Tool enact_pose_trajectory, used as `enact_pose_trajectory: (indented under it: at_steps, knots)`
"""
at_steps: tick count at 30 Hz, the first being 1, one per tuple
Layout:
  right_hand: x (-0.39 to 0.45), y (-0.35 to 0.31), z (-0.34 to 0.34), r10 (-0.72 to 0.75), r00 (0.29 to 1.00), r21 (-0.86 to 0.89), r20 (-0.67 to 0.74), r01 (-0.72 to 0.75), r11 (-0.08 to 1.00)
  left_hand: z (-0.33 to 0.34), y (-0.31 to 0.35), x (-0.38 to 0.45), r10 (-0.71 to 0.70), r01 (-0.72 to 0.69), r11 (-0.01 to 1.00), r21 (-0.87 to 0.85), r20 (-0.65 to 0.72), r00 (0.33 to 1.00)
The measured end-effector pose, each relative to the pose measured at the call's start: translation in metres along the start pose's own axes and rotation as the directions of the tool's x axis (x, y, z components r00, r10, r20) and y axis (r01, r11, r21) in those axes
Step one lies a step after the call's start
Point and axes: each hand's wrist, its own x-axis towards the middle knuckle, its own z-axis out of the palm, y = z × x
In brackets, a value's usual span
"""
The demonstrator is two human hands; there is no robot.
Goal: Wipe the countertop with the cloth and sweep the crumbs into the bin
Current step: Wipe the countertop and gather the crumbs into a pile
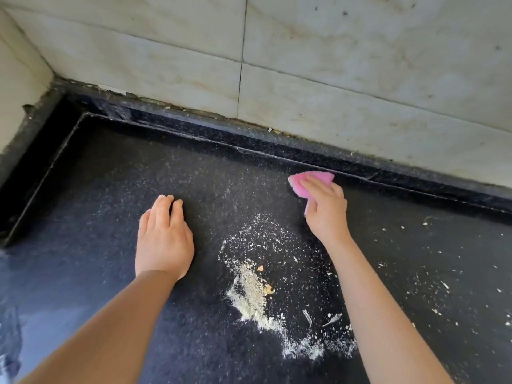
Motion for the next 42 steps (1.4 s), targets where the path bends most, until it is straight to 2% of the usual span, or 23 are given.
enact_pose_trajectory:
  at_steps: [2, 6, 8, 10, 11, 16, 19, 21, 23, 25, 28, 31, 34, 36, 39, 42]
  knots:
    - [-0.018, -0.012, 0.007, -0.112, 0.994, 0.056, 0.011, 0.111, 0.992, 0.001, -0.001, 0.000, -0.005, 0.005, 1.000, -0.007, 0.001, 1.000]
    - [-0.058, -0.026, 0.003, -0.317, 0.922, 0.211, 0.224, 0.272, 0.939, 0.002, -0.001, 0.000, 0.019, -0.019, 1.000, 0.010, -0.027, 0.999]
    - [-0.055, -0.036, -0.011, -0.355, 0.921, 0.252, 0.159, 0.310, 0.917, 0.002, -0.002, 0.000, 0.022, -0.022, 1.000, 0.008, -0.027, 0.999]
    - [-0.039, -0.044, -0.019, -0.395, 0.918, 0.196, 0.041, 0.380, 0.904, 0.003, -0.002, 0.000, 0.014, -0.014, 1.000, -0.006, -0.031, 0.999]
    - [-0.028, -0.048, -0.019, -0.401, 0.916, 0.150, 0.027, 0.393, 0.907, 0.002, -0.003, 0.000, 0.010, -0.010, 1.000, -0.012, -0.026, 1.000]
    - [0.004, -0.058, 0.008, -0.308, 0.915, -0.011, 0.260, 0.322, 0.947, -0.002, 0.000, 0.000, 0.006, -0.006, 1.000, -0.016, 0.006, 1.000]
    - [-0.018, -0.054, 0.016, -0.453, 0.857, -0.012, 0.246, 0.470, 0.882, -0.005, 0.000, -0.001, -0.001, 0.001, 1.000, -0.014, 0.023, 1.000]
    - [-0.043, -0.048, 0.015, -0.538, 0.784, 0.021, 0.310, 0.560, 0.828, -0.007, 0.000, -0.002, -0.002, 0.003, 1.000, -0.014, 0.030, 1.000]
    - [-0.064, -0.044, 0.002, -0.576, 0.753, 0.115, 0.318, 0.572, 0.812, -0.009, 0.001, -0.002, -0.002, 0.003, 1.000, -0.016, 0.040, 0.999]
    - [-0.069, -0.047, -0.010, -0.561, 0.797, 0.143, 0.223, 0.543, 0.828, -0.010, 0.001, -0.001, -0.007, 0.008, 1.000, -0.013, 0.051, 0.999]
    - [-0.067, -0.066, -0.010, -0.507, 0.859, 0.040, 0.065, 0.505, 0.862, -0.011, 0.002, -0.002, -0.014, 0.015, 1.000, -0.004, 0.063, 0.998]
    - [-0.075, -0.098, 0.015, -0.412, 0.910, -0.039, 0.042, 0.413, 0.910, -0.012, 0.002, -0.002, -0.012, 0.011, 1.000, 0.001, 0.075, 0.997]
    - [-0.084, -0.124, 0.037, -0.345, 0.933, -0.093, 0.103, 0.355, 0.930, -0.012, 0.001, -0.002, -0.020, 0.019, 1.000, 0.006, 0.087, 0.996]
    - [-0.088, -0.132, 0.040, -0.292, 0.927, -0.116, 0.233, 0.325, 0.939, -0.011, 0.001, -0.002, -0.020, 0.020, 1.000, 0.009, 0.086, 0.996]
    - [-0.096, -0.118, 0.022, -0.214, 0.880, -0.121, 0.425, 0.289, 0.949, -0.010, 0.000, -0.002, -0.008, 0.009, 1.000, -0.014, 0.070, 0.998]
    - [-0.104, -0.095, -0.013, -0.195, 0.804, -0.168, 0.562, 0.342, 0.925, -0.010, 0.000, -0.002, -0.002, 0.003, 1.000, -0.021, 0.065, 0.998]
